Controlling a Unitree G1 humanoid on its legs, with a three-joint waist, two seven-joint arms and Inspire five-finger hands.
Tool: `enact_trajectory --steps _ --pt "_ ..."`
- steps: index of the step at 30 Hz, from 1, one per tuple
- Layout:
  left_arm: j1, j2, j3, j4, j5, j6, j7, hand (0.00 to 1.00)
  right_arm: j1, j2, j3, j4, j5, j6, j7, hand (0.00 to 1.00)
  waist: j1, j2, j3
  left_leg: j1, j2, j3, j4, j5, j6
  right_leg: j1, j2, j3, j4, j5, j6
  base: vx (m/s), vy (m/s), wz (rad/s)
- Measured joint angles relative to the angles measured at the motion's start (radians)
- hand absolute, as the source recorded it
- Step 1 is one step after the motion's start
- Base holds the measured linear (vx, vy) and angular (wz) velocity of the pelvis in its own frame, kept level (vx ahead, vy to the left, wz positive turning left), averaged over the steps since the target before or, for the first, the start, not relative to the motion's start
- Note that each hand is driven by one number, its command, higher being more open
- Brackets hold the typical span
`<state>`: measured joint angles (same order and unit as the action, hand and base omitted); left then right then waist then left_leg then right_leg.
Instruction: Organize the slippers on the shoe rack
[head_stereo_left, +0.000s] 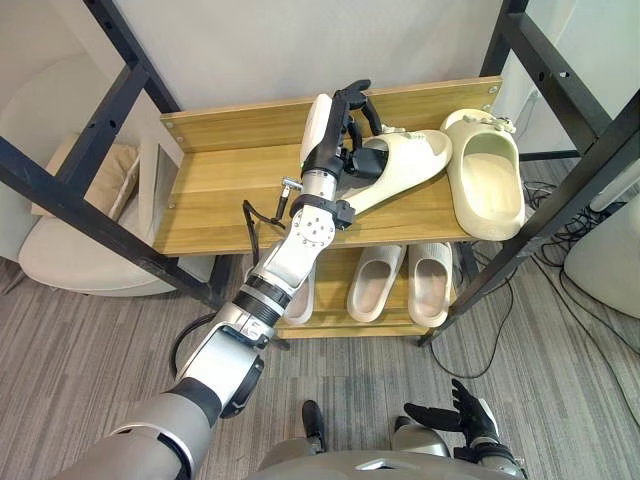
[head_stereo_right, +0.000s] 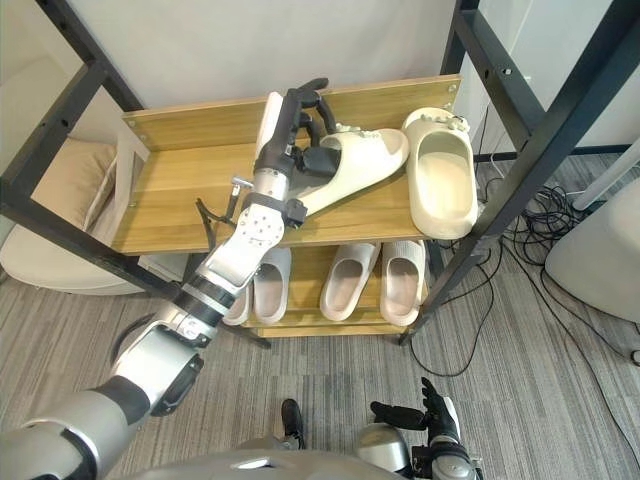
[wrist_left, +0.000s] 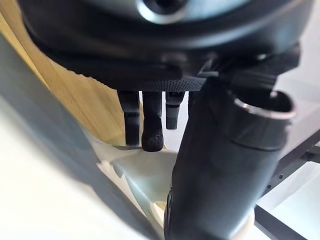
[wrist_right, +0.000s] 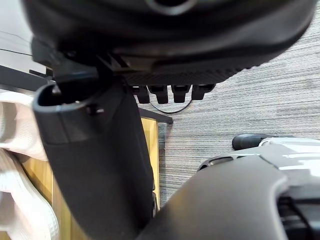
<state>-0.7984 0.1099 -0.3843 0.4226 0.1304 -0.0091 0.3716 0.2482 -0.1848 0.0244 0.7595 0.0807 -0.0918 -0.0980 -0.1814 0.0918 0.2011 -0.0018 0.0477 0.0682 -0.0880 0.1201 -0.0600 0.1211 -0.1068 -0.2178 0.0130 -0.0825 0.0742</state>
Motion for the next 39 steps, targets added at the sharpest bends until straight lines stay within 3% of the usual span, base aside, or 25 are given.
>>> enact_trajectory --steps 20,39 --pt "-0.028 0.035 -0.003 0.001 0.126 0.0 -0.072 1.0 -0.005 0.0 0.015 0.001 0.0 0.0 0.003 1.0 0.002 -0.012 0.007 -0.004 0.003 -0.021 0.0 0.007 -0.004 0.004 0.002 -0.017 0.002 0.0 0.0 0.0 0.002 0.02" --pt "-0.054 0.101 -0.085 -0.081 0.294 0.002 -0.152 1.0 -0.005 -0.006 0.018 0.001 -0.001 0.0 0.023 1.0 0.01 -0.008 0.004 -0.008 -0.005 -0.027 0.0 0.014 0.005 -0.001 0.003 -0.019 0.011 -0.002 -0.002 0.0 0.001 0.0"
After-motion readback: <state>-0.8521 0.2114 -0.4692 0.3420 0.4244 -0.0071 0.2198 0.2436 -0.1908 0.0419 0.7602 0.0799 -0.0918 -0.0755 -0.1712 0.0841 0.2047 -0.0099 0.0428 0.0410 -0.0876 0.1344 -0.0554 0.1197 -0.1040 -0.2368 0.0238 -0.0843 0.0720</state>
